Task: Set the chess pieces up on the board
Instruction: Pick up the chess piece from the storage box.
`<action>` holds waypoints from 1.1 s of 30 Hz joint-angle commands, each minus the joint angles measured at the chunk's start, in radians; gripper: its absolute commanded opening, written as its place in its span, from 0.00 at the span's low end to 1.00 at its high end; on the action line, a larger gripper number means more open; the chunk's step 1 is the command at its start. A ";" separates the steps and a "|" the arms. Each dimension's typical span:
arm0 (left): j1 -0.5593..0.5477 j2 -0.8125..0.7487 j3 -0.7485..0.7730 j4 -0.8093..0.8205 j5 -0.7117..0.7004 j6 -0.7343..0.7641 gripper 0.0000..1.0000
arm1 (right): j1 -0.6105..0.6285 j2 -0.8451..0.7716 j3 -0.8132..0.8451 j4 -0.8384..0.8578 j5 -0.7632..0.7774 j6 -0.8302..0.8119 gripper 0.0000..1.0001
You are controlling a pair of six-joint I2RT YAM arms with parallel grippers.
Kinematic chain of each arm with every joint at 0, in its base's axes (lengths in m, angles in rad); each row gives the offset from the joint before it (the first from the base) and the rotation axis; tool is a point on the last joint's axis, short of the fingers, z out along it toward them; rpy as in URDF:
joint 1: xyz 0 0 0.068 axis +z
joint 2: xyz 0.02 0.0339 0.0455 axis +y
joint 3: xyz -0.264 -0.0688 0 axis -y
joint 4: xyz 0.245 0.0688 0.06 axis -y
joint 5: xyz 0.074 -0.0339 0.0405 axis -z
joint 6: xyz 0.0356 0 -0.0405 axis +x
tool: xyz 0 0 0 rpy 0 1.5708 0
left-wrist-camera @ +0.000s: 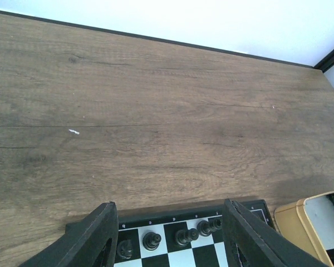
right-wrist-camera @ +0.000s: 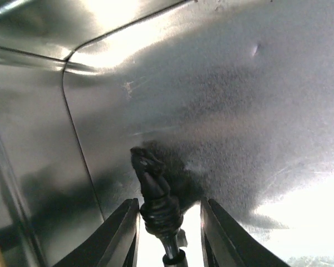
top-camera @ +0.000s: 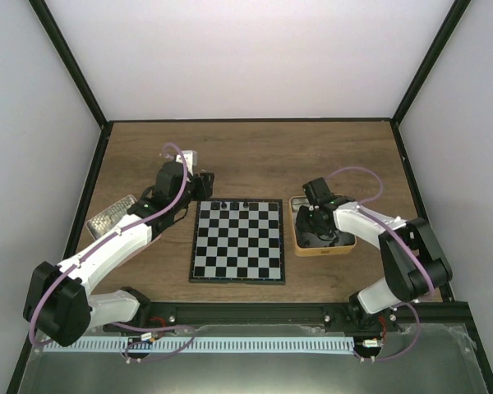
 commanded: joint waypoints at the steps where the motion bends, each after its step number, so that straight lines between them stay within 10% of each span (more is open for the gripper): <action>1: 0.005 -0.002 0.004 0.014 0.006 0.000 0.54 | 0.016 0.029 0.042 -0.003 0.065 -0.039 0.30; 21: 0.005 -0.016 0.008 0.032 0.089 0.001 0.61 | 0.036 -0.129 0.033 0.060 0.125 -0.073 0.11; 33: 0.006 0.054 0.123 0.113 0.614 -0.080 0.73 | 0.049 -0.354 -0.028 0.448 -0.630 -0.206 0.11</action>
